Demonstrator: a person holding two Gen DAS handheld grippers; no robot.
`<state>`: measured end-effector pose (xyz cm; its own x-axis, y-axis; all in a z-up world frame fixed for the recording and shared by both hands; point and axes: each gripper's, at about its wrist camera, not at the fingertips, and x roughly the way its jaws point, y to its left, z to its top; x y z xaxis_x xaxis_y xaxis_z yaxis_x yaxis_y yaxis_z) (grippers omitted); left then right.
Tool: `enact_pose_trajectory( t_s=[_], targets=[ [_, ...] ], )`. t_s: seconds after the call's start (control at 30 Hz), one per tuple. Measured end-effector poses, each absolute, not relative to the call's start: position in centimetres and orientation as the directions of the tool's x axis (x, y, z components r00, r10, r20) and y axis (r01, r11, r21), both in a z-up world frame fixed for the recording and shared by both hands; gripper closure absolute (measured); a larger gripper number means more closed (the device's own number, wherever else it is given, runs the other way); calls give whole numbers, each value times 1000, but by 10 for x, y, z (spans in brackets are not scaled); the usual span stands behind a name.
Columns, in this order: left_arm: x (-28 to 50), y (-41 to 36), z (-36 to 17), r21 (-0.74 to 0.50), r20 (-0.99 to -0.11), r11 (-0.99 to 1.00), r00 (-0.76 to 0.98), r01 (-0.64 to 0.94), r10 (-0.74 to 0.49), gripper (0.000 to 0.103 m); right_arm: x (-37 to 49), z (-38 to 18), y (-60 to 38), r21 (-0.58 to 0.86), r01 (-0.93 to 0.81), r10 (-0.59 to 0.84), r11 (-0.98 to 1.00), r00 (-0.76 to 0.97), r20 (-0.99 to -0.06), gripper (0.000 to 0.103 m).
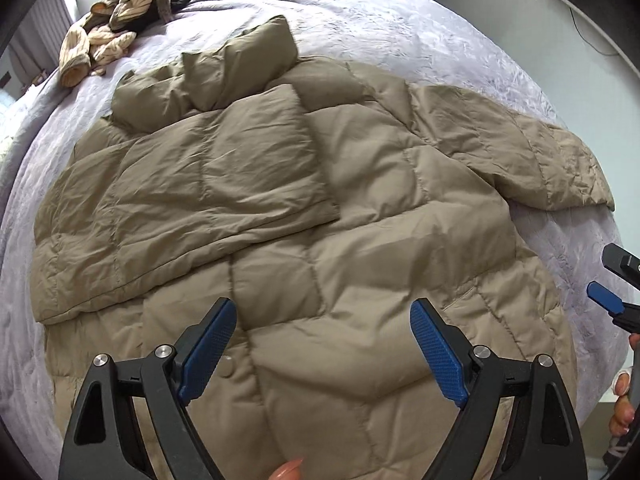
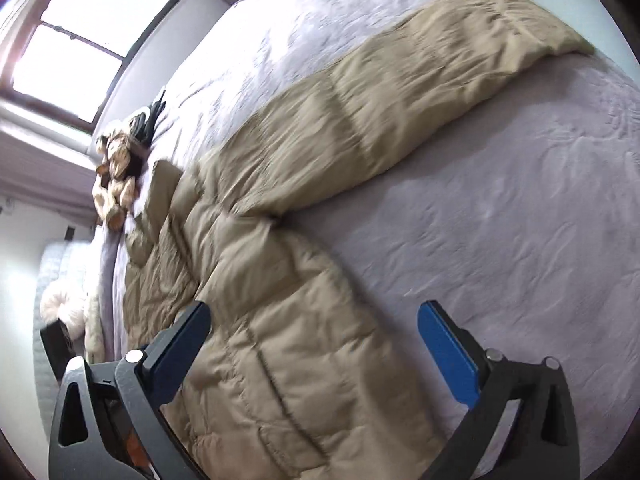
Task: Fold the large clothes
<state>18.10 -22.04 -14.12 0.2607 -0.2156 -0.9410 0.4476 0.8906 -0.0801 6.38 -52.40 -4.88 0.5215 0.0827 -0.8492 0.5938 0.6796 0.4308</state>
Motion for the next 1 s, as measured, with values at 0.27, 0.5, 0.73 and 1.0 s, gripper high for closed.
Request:
enact_pose_trajectory(
  t_s=[0.27, 0.5, 0.73, 1.0],
  targets=[
    [181, -249, -141, -90, -946, 891, 242, 445, -217, 0, 63, -51, -571, 447, 616, 72, 649, 534, -842, 0],
    [182, -265, -152, -116, -958, 889, 188, 442, -218, 0, 55, -50, -641, 488, 698, 5, 524, 570, -821, 0],
    [180, -277, -155, -138, -959, 894, 168, 427, -228, 0, 52, -60, -697, 598, 710, -21, 370, 650, -759, 0],
    [183, -289, -148, -140, -953, 883, 182, 448, -243, 0, 69, -88, -739, 770, 623, -10, 140, 778, -628, 0]
  ],
)
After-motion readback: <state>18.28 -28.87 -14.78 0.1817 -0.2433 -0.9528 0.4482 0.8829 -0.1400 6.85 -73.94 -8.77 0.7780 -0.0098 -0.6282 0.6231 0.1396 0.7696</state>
